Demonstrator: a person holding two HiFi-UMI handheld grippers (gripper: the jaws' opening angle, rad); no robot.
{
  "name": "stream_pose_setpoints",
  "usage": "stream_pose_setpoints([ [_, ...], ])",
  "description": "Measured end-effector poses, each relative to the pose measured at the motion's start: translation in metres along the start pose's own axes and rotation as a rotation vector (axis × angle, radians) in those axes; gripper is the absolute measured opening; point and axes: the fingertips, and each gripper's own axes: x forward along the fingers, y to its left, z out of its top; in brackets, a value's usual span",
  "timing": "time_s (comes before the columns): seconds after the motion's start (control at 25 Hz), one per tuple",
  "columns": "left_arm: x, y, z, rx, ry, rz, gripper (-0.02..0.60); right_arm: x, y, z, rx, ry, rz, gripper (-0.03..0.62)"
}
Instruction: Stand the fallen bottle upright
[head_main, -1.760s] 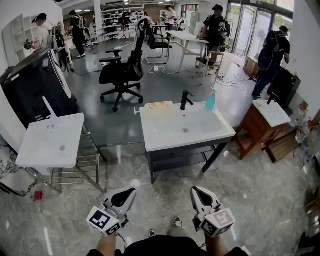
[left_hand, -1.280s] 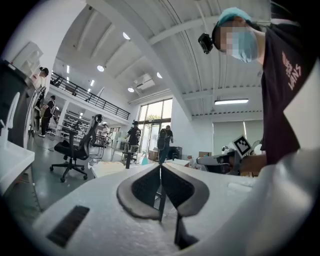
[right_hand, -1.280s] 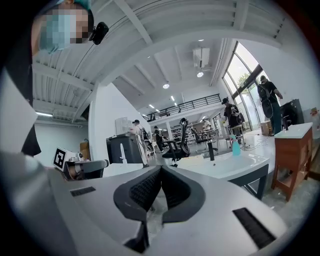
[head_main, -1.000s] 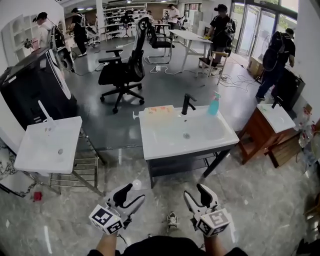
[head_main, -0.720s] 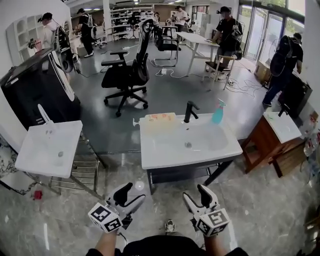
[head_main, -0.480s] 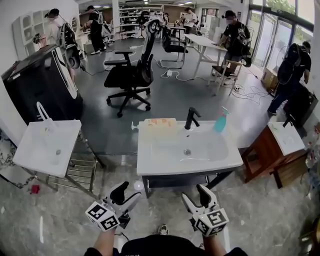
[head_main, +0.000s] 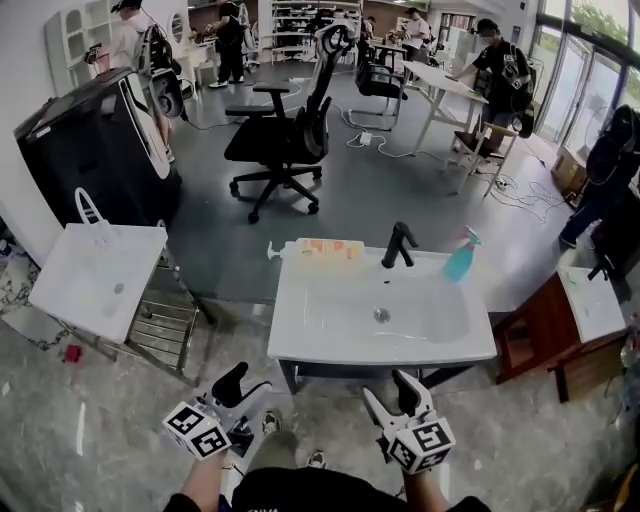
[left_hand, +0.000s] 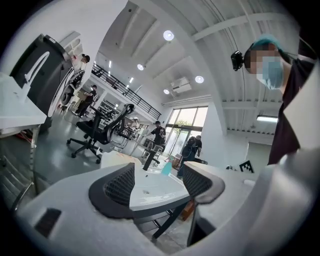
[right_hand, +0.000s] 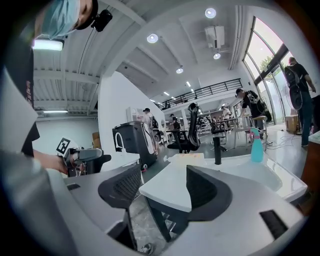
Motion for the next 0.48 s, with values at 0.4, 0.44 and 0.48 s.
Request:
stream_pose_setpoints([
  [0.4,0.064,0.055,0.026,-0.024,0.010,-0.046,0.296,0.063,-0.030,0.012,0.025,0.011,-0.050,0.268],
  [0.44,0.072,0.062,0.030,-0.023,0.016,-0.056,0.296,0.072,-0.033,0.015,0.024,0.010,-0.059,0.268],
  [0.48,0.080,0.069,0.034,-0.020,0.022,-0.068,0.296,0.080,-0.037,0.018,0.024,0.010,-0.069,0.268],
])
